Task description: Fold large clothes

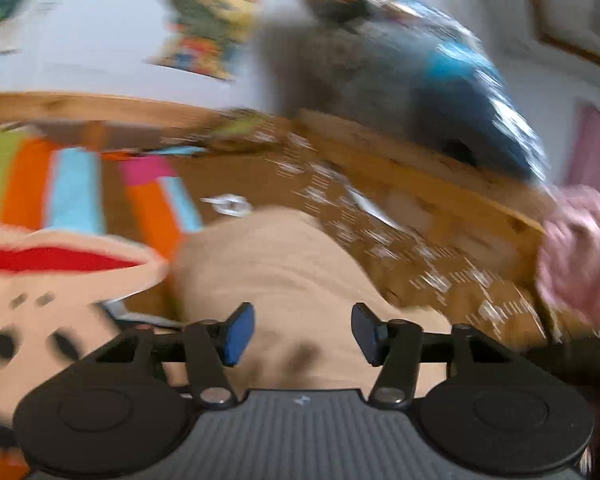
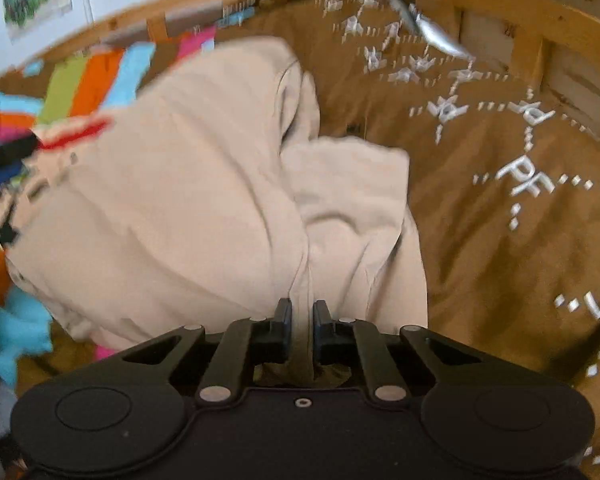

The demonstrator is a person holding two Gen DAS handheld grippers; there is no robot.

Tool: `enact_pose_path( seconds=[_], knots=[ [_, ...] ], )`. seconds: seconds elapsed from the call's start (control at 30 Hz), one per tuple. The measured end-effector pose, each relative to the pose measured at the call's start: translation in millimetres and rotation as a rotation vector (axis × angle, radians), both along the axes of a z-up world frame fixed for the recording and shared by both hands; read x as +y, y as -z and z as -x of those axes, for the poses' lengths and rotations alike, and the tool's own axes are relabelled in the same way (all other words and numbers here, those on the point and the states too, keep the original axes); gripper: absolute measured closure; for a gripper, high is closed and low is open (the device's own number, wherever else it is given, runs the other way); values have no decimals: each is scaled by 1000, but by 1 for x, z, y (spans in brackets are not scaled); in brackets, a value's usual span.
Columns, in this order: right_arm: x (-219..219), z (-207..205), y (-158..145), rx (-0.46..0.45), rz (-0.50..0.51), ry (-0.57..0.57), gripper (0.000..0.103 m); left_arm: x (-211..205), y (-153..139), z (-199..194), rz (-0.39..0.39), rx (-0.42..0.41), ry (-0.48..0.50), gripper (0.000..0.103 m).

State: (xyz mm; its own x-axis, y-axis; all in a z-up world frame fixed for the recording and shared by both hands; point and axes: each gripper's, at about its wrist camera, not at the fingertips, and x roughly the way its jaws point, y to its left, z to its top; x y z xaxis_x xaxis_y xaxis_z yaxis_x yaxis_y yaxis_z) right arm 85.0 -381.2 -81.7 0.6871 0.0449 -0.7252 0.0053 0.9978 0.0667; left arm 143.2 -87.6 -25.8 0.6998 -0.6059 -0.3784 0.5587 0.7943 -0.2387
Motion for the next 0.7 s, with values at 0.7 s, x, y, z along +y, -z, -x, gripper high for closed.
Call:
enact_pose_path(
  seconds=[0.7],
  knots=[
    [89, -212, -38, -87, 239, -607, 78, -74, 62, -59, -200, 90, 257, 59]
  ],
)
